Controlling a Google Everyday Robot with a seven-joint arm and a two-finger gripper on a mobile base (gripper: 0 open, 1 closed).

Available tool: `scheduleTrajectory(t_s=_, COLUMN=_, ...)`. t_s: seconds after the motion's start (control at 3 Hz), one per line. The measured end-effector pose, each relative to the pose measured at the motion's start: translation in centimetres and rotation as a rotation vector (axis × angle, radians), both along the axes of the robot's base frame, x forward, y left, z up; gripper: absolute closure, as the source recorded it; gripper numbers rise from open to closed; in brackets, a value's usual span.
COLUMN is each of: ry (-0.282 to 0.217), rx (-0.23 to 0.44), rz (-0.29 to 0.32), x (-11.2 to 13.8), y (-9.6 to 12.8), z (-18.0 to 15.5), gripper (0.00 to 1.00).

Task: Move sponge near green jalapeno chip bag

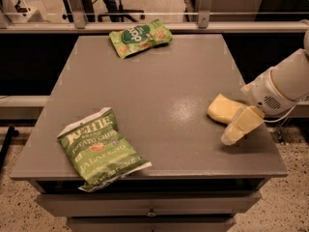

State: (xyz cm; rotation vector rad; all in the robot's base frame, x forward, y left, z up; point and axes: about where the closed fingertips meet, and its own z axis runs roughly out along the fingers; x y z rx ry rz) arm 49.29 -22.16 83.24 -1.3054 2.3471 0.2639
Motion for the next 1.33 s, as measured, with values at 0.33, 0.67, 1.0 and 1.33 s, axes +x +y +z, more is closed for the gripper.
scheduleTrajectory(t_s=0.33, ry=0.016, rx=0.029, rz=-0.032, x=0.6, y=-0.1, z=-1.0, gripper=0.17)
scheduleTrajectory(t_s=0.67, ry=0.016, rx=0.048, rz=-0.044, x=1.1, y=-0.1, z=-0.8, gripper=0.4)
scheduleTrajectory(t_s=1.0, ry=-0.002, rx=0.062, rz=-0.045, x=1.6, y=-0.1, z=0.4, gripper=0.62)
scheduleTrajectory(t_s=1.33, ry=-0.044, rx=0.058, rz=-0.027, x=2.2, y=-0.6, z=2.7, gripper=0.85)
